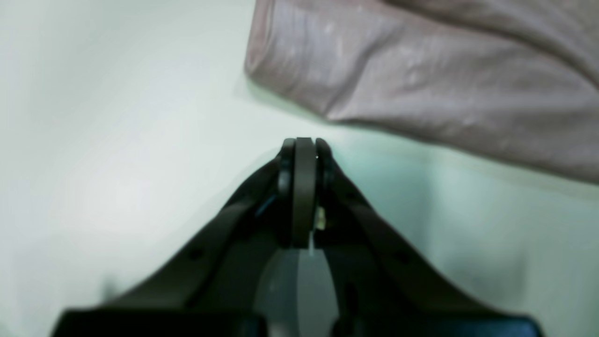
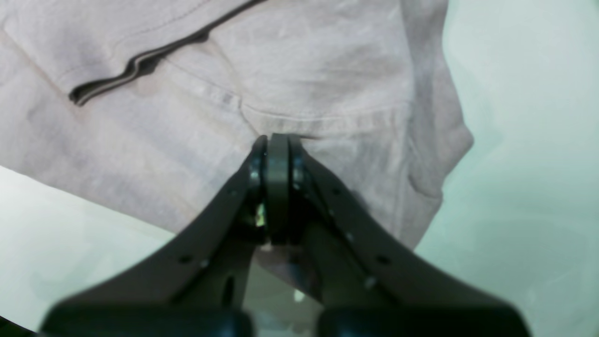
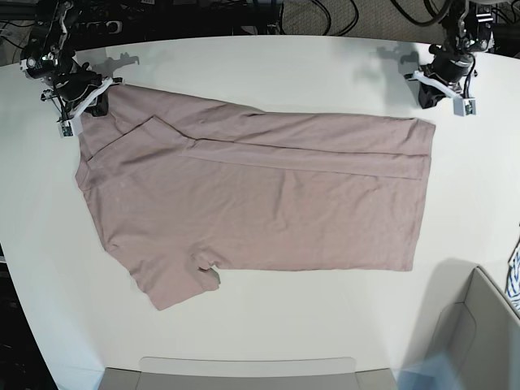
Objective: Fold the T-shirt properly
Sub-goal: 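Regrasp the folded edge with both grippers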
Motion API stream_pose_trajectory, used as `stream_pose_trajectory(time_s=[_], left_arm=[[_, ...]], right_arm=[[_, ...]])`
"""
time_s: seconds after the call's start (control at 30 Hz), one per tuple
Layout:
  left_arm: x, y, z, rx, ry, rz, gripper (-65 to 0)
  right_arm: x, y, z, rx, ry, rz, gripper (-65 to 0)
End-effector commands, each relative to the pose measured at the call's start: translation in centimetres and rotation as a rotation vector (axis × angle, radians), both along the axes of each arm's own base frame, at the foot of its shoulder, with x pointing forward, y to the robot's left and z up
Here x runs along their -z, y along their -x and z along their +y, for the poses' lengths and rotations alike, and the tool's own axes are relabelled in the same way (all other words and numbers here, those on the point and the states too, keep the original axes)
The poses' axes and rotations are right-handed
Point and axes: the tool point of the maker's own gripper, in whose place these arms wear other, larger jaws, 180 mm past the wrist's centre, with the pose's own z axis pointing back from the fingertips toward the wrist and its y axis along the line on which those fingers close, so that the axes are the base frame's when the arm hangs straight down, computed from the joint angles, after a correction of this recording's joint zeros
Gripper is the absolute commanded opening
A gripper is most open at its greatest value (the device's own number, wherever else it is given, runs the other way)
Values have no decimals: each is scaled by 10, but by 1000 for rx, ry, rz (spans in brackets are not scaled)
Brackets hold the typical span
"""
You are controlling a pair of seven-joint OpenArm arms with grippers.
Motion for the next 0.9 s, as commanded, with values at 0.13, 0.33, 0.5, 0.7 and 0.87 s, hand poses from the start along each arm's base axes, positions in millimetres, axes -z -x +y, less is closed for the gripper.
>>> stream_pose_trajectory(time_s=[0.13, 0.33, 0.5, 0.7, 0.87], left_arm=[[-51, -7, -6, -30, -51, -34, -650], [-95, -96, -61, 84, 41, -186, -650], [-108, -136, -90, 105, 129, -210, -650], [-88, -159, -82, 65, 173, -148, -650], [-34, -148, -54, 12, 94, 17, -650]], right_arm=[[18, 30, -13, -4, 78, 163, -650], [16, 21, -6, 0, 61, 139, -650], [15, 15, -5, 2, 56, 127, -650], [16, 16, -4, 4, 52, 130, -650], [17, 16, -4, 5, 52, 131, -650]])
